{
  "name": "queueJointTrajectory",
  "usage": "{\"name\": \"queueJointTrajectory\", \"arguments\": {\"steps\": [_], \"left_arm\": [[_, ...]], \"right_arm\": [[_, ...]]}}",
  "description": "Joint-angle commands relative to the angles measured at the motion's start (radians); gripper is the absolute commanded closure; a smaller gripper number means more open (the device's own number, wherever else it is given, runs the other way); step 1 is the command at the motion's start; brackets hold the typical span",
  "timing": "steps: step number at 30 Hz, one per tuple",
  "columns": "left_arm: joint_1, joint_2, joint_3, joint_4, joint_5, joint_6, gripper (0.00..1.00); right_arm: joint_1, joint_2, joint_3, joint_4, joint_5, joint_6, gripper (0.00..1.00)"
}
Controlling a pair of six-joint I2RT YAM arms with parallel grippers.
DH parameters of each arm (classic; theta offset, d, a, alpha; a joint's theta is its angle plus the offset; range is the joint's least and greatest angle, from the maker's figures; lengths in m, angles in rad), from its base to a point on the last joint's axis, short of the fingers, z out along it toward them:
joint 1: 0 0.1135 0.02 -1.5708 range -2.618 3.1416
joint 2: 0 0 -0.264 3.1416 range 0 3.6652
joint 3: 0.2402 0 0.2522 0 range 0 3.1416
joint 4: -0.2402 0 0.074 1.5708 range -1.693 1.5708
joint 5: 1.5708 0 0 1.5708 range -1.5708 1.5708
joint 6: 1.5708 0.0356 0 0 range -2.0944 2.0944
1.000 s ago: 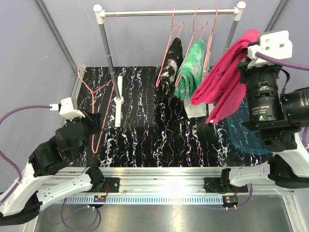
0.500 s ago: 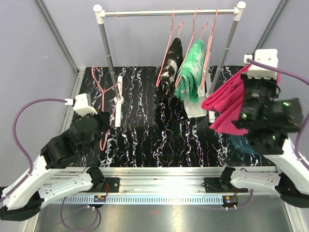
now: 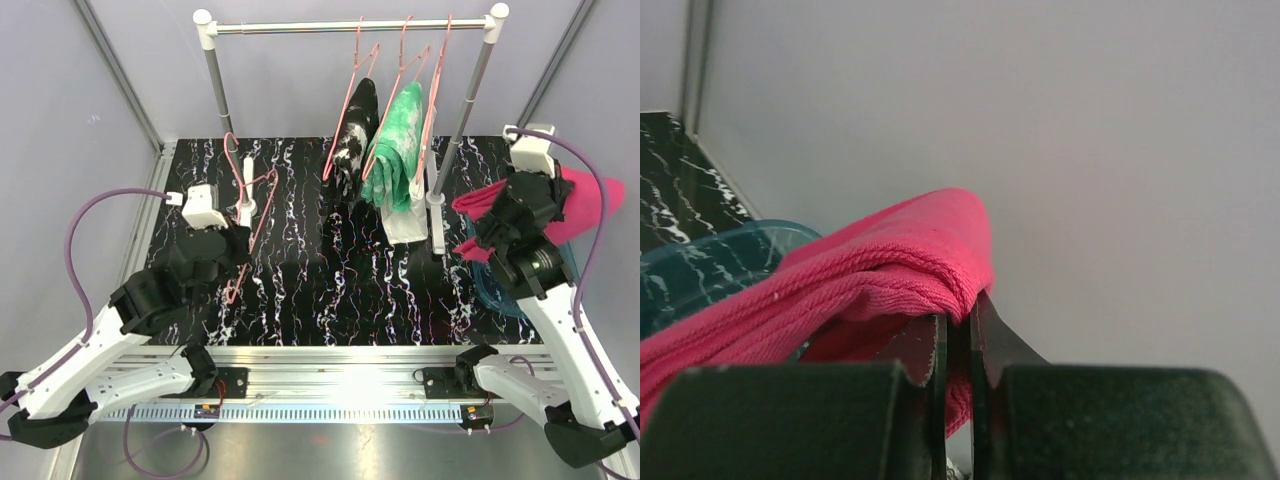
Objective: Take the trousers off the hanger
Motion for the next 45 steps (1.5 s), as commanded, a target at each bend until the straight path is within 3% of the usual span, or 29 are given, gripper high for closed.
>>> {"name": "queueJointTrajectory", "arguments": {"steps": [1, 3, 10, 14, 18, 24, 28, 38, 45], "left_arm": [[-0.002, 0.006, -0.012, 0.104, 0.039, 0.024, 1.0], [-0.002, 0.01, -0.024, 0.121, 0.059, 0.03, 1.0], [-0.002, -0.002, -0.091, 0.173, 0.099, 0.028, 1.0], [-0.002, -0.02, -0.147, 0.218, 0.152, 0.021, 1.0], [-0.003, -0.014, -0.171, 0.238, 0.198, 0.016, 1.0], [-0.002, -0.039, -0.198, 0.244, 0.248, 0.025, 1.0], [-0.002, -0.042, -0.201, 0.238, 0.246, 0.038, 1.0], [-0.002, -0.073, -0.211, 0.222, 0.246, 0.041, 1.0], [-0.002, -0.073, -0.207, 0.215, 0.251, 0.047, 1.0]], "right_arm": [[-0.036, -0.104, -0.015, 0.121, 0.043, 0.023, 1.0], [-0.049, -0.126, -0.03, 0.119, 0.068, -0.005, 1.0], [-0.049, -0.212, -0.092, -0.126, 0.1, -0.027, 1.0], [-0.053, -0.233, -0.206, -0.137, 0.151, 0.01, 1.0], [-0.101, -0.18, -0.247, -0.151, 0.128, 0.09, 1.0], [-0.283, 0.004, -0.234, -0.174, -0.027, 0.185, 1.0], [-0.325, 0.128, -0.202, -0.021, -0.079, 0.124, 1.0], [-0.372, 0.421, -0.201, 0.174, -0.263, -0.085, 1.0], [-0.377, 0.405, -0.101, 0.163, -0.248, -0.099, 1.0]]}}
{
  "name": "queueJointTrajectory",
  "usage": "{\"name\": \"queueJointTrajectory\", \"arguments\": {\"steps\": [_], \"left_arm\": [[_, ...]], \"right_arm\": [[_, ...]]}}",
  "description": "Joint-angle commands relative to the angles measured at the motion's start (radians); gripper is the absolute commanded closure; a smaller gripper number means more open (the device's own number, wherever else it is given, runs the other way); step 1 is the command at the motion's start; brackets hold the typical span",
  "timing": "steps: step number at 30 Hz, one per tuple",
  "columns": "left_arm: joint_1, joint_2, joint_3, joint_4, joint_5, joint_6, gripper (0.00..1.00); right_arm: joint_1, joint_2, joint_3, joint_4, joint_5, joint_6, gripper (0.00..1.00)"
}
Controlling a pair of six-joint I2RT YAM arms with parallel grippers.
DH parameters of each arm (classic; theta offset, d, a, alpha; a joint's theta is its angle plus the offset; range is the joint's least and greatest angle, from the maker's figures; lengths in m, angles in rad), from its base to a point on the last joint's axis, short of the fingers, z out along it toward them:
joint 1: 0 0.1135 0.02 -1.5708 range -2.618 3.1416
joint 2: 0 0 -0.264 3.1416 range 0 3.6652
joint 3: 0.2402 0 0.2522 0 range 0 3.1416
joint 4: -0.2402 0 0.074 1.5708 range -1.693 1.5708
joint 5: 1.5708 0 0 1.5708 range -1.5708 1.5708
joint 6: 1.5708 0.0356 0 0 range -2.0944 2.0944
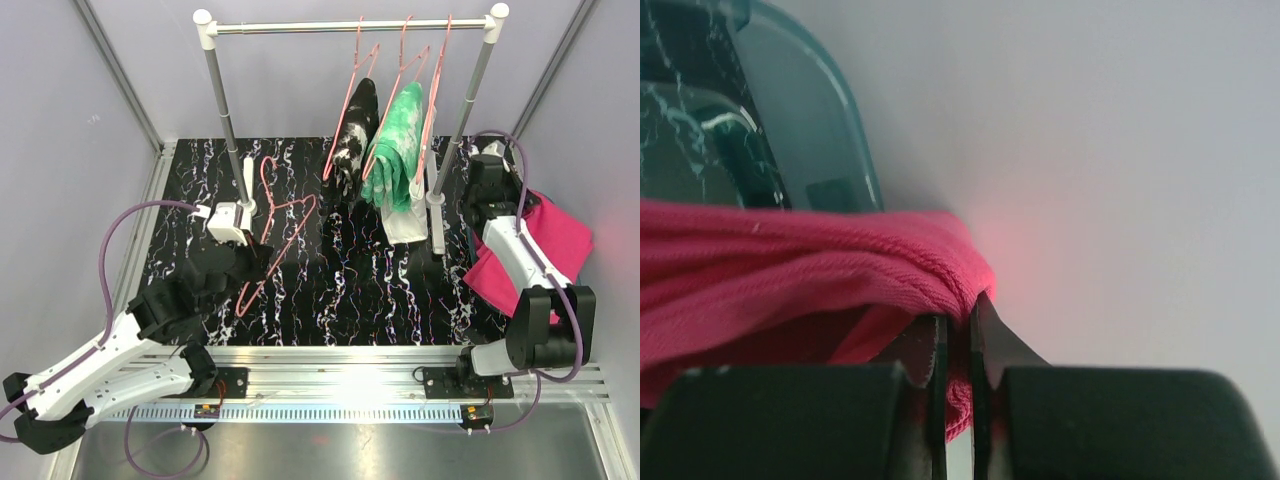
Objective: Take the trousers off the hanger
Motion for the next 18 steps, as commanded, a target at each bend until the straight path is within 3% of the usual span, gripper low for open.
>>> {"name": "queueJointTrajectory", "arguments": {"steps": [1, 3, 5, 9, 18], "left_arm": [[-0.002, -0.006, 0.006, 0.047, 0.018, 0.02, 1.0], [-0.002, 0.002, 0.014, 0.049, 0.025, 0.02, 1.0], [-0.002, 0.005, 0.014, 0.057, 0.033, 0.019, 1.0], [-0.002, 0.021, 0.023, 0.066, 0.039, 0.015, 1.0], [-0.002, -0.021, 0.012, 0.04, 0.025, 0.028, 1.0]], "right_arm": [[-0.006, -0.09, 0.104, 0.114, -0.005, -0.037, 1.0], [-0.006, -0.152, 0.08, 0.246, 0.01, -0.153, 1.0], [-0.006, -0.197, 0.084, 0.275, 0.035, -0.221, 1.0], [-0.006, -0.303, 0.106, 0.226, 0.041, -0.229, 1.0], [-0.006, -0.624, -0.024, 0.099, 0.107, -0.312, 1.0]]}}
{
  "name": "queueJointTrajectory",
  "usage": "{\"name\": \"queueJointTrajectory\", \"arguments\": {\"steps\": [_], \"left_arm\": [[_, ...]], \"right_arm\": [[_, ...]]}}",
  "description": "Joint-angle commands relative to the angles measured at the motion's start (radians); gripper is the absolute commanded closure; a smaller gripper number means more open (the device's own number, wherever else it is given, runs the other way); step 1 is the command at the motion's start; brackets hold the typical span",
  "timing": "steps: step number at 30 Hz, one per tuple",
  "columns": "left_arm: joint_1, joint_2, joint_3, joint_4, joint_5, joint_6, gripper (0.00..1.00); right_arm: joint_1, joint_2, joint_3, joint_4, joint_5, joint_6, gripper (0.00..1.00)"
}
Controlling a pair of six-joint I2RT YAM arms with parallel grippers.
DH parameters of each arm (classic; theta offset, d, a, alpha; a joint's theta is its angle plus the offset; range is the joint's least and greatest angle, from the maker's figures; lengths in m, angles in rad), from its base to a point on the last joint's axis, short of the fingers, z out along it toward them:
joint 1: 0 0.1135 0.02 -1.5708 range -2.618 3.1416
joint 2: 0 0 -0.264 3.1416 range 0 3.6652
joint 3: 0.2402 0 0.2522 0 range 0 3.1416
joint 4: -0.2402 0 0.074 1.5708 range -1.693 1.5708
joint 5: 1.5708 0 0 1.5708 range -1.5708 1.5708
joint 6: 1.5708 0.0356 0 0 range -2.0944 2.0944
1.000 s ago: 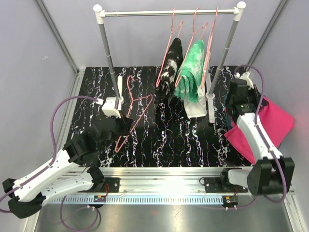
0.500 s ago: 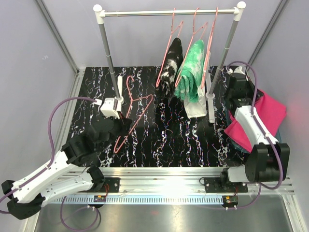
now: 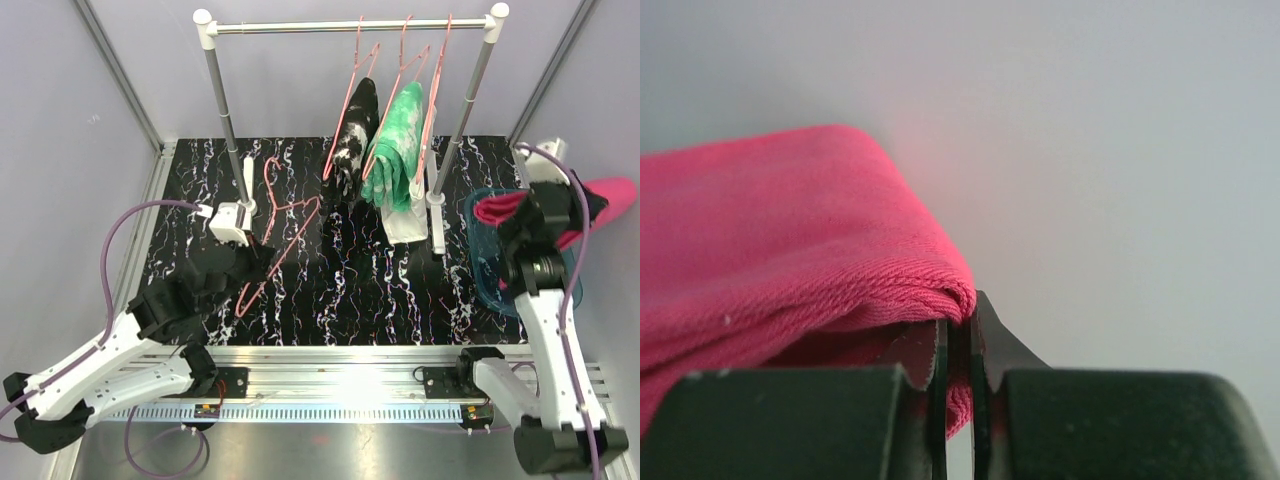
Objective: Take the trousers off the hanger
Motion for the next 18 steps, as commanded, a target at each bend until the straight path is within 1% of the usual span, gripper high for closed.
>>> {"name": "queueJointTrajectory", "arguments": {"steps": [1, 2, 4, 8, 10, 12, 13, 17, 18], "left_arm": [[-0.002, -0.03, 0.003, 0.048, 0.006, 0.013, 1.0], [-0.002, -0.027, -0.001, 0.053, 0.01, 0.013, 1.0], [-0.002, -0.017, -0.008, 0.073, 0.03, 0.01, 1.0], [-0.004, 0.004, -0.032, 0.105, 0.067, -0.001, 1.0], [-0.002, 0.004, -0.046, 0.123, 0.087, -0.002, 1.0], [-0.002, 0.001, -0.067, 0.134, 0.099, -0.01, 1.0], [-0.002, -0.004, -0.072, 0.137, 0.105, -0.011, 1.0], [-0.002, -0.036, -0.109, 0.14, 0.107, -0.016, 1.0], [-0.002, -0.043, -0.117, 0.134, 0.106, -0.016, 1.0]], "right_arm": [[-0.004, -0.134, -0.015, -0.029, 0.081, -0.059, 1.0], [-0.006, -0.181, -0.018, -0.056, 0.078, -0.042, 1.0], [-0.004, -0.215, -0.042, -0.076, 0.073, -0.053, 1.0], [-0.004, -0.229, -0.098, 0.025, 0.088, -0.169, 1.0], [-0.006, -0.217, -0.115, 0.049, 0.079, -0.183, 1.0], [-0.007, -0.197, -0.147, 0.051, 0.04, -0.159, 1.0], [-0.012, -0.182, -0.168, 0.092, 0.032, -0.16, 1.0], [-0.033, -0.008, -0.251, 0.189, -0.005, -0.113, 1.0], [-0.032, 0.028, -0.263, 0.247, -0.013, -0.102, 1.0]]}}
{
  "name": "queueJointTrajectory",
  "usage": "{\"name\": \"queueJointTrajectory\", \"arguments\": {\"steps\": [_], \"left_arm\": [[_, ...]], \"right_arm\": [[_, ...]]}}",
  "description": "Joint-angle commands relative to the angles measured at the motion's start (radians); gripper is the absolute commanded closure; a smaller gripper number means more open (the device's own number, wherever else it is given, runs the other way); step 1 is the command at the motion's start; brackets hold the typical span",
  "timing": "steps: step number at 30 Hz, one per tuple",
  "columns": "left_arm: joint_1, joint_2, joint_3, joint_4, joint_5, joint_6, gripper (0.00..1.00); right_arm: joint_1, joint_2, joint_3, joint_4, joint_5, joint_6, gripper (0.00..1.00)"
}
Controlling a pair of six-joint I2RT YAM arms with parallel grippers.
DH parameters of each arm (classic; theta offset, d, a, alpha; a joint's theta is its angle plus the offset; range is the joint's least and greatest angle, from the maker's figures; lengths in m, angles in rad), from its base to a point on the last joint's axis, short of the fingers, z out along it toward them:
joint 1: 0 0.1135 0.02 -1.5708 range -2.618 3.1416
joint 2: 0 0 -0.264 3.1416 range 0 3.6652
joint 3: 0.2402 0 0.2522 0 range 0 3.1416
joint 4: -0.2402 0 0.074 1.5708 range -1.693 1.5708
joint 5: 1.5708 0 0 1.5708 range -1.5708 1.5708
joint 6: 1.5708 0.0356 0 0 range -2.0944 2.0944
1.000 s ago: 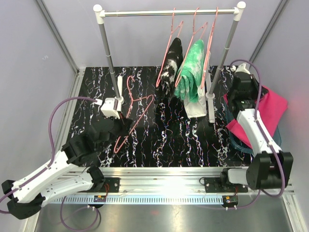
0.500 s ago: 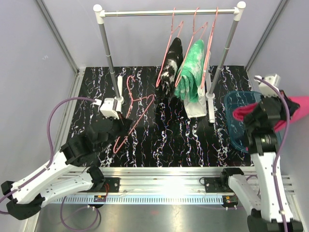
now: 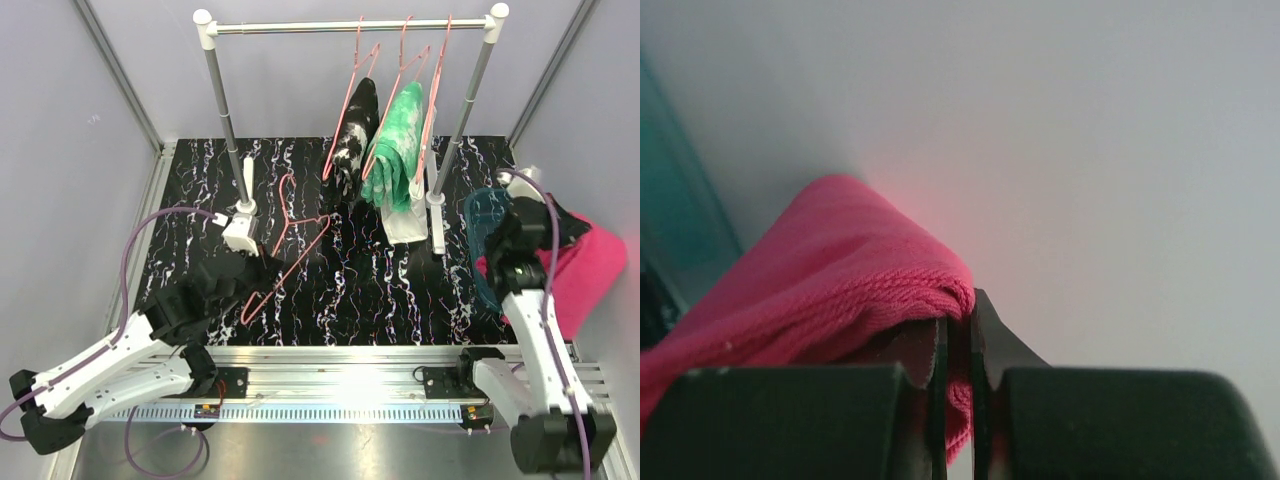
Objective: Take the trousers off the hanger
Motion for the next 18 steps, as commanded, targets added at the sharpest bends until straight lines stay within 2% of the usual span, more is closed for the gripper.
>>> {"name": "queueJointTrajectory", "arguments": {"steps": [1, 3, 8, 13, 18], "left_arm": [[-0.002, -0.044, -0.013, 0.067, 0.012, -0.012, 1.0], [-0.002, -0.067, -0.012, 0.054, 0.003, -0.009, 1.0], [-0.002, -0.104, 0.005, 0.025, -0.027, -0.002, 1.0], [-0.002, -0.121, 0.017, 0.004, -0.049, 0.004, 1.0], [-0.002, -0.119, 0.033, -0.015, -0.055, 0.004, 1.0]], "right_arm": [[-0.004, 0.136, -0.029, 0.22, -0.077, 0.032, 1.0], [-0.005, 0.253, -0.017, 0.271, -0.094, 0.061, 1.0], [-0.007, 0.484, 0.064, 0.276, -0.135, 0.13, 1.0], [-0.005, 0.604, 0.129, 0.195, -0.271, 0.213, 1.0], [-0.004, 0.706, 0.153, 0.204, -0.383, 0.218, 1.0]]}}
